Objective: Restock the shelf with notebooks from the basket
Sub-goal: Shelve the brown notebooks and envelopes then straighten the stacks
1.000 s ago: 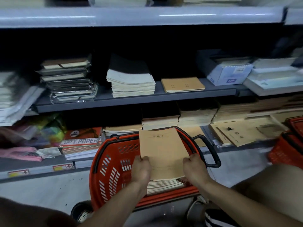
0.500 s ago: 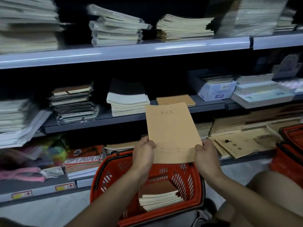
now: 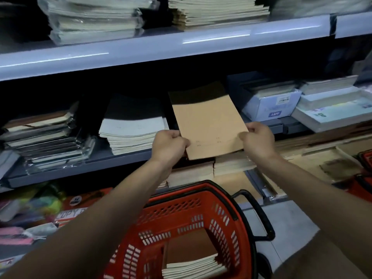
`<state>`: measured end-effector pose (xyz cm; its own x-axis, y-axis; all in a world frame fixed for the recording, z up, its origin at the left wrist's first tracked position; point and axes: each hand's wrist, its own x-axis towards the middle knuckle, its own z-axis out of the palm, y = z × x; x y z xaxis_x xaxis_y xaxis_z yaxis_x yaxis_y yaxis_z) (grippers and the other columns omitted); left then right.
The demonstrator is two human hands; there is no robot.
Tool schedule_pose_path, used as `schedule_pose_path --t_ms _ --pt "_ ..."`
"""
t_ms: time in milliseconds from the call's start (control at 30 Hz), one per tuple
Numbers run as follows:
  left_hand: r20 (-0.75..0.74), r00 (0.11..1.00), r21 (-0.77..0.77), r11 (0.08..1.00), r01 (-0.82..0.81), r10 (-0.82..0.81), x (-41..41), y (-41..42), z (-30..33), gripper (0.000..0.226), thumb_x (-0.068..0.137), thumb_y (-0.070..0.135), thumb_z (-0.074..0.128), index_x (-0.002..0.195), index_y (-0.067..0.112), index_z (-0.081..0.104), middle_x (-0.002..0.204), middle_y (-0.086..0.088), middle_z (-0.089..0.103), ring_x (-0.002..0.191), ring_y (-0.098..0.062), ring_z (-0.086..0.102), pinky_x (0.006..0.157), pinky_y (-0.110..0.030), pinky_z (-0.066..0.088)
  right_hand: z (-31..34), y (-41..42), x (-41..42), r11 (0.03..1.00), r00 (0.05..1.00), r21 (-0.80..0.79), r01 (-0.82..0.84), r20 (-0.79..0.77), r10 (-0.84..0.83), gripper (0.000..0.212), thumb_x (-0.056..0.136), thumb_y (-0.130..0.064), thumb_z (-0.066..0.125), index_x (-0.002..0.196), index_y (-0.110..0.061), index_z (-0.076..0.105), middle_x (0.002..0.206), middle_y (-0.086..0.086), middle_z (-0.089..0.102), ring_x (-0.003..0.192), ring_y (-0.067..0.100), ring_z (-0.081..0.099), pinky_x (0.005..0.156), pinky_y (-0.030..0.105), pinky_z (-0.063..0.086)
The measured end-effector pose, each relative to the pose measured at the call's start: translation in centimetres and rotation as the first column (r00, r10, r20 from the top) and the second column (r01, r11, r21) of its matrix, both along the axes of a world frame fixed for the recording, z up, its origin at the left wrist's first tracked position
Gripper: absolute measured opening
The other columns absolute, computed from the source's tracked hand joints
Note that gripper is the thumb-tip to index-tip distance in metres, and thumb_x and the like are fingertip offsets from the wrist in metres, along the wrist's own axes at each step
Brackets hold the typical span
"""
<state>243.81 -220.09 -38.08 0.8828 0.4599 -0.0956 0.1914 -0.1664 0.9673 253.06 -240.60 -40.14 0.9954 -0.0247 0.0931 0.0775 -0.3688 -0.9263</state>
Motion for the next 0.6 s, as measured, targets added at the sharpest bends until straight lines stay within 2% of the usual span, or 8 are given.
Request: schedule_pose_path --t_ms 133,200,267,367,433,533,600 --pt "0.045 0.998 0.052 0.998 -0.035 0.032 4.1 0.9 -0.8 0.02 0.09 0.006 0.069 0.097 0.024 0.076 0.09 0.008 0.08 0.091 -0.013 0.076 0.088 -0.04 0.063 -0.3 1.3 4.2 1.0 1.0 -0.017 -0.018 0.005 0.018 0.019 0.091 -0.002 0.055 0.091 -0.019 0.066 0.086 -0.009 0.067 0.083 0.011 0.064 0.062 0.025 0.048" --pt "0.09 0.994 0.151 0.985 -0.081 0.067 5.5 1.0 -1.1 0.025 0.092 0.015 0.072 0.112 0.03 0.071 0.088 0.01 0.079 0.09 -0.008 0.075 0.089 -0.032 0.061 -0.5 2.0 5.8 0.999 0.999 -0.05 0.007 0.037 -0.006 0.02 0.09 0.0 0.053 0.084 -0.013 0.067 0.081 -0.007 0.066 0.076 0.012 0.063 0.057 0.025 0.047" --pt "0.118 0.988 0.285 0.95 -0.125 0.095 6.4 0.9 -1.0 0.038 0.094 0.024 0.071 0.131 0.03 0.065 0.094 0.009 0.077 0.091 -0.004 0.072 0.083 -0.02 0.056 -0.9 2.7 7.3 0.993 0.997 -0.111 0.031 0.069 -0.024 0.021 0.088 -0.001 0.05 0.089 -0.004 0.071 0.083 0.003 0.069 0.076 0.02 0.065 0.057 0.029 0.048" --pt "0.144 0.984 0.417 0.895 -0.16 0.109 7.9 0.5 -0.6 0.028 0.099 0.025 0.064 0.126 0.024 0.072 0.111 0.008 0.074 0.101 -0.007 0.069 0.081 -0.013 0.05 -1.5 3.5 9.2 0.985 0.995 -0.168 0.041 0.094 -0.026 0.028 0.084 -0.01 0.047 0.097 -0.007 0.071 0.1 0.012 0.068 0.092 0.027 0.066 0.077 0.038 0.058" --pt "0.126 0.985 0.468 0.868 -0.165 0.119 8.7 0.4 -0.6 0.027 0.102 0.024 0.058 0.123 0.021 0.075 0.115 0.007 0.074 0.105 -0.01 0.067 0.084 -0.014 0.047 -1.8 3.8 10.2 0.973 0.994 -0.223 0.057 0.106 -0.034 0.034 0.078 -0.017 0.043 0.097 -0.011 0.071 0.102 0.012 0.067 0.099 0.032 0.065 0.088 0.045 0.059" --pt "0.032 0.995 0.53 0.843 -0.093 0.089 9.5 0.5 -1.0 0.03 0.105 0.027 0.052 0.124 0.019 0.073 0.112 0.004 0.074 0.105 -0.016 0.066 0.086 -0.018 0.045 -2.3 4.1 10.9 0.93 0.991 -0.361 0.073 0.135 -0.026 0.041 0.078 -0.023 0.041 0.1 -0.008 0.072 0.104 0.016 0.067 0.109 0.039 0.059 0.097 0.048 0.052" --pt "-0.068 0.997 0.54 0.842 0.003 0.04 9.9 0.4 -1.4 0.043 0.104 0.037 0.053 0.137 0.014 0.064 0.127 0.0 0.069 0.118 -0.021 0.062 0.094 -0.02 0.043 -2.8 4.0 11.2 0.886 0.99 -0.462 0.046 0.137 0.021 0.042 0.088 -0.023 0.043 0.113 -0.006 0.071 0.116 0.019 0.064 0.121 0.039 0.048 0.107 0.045 0.042"
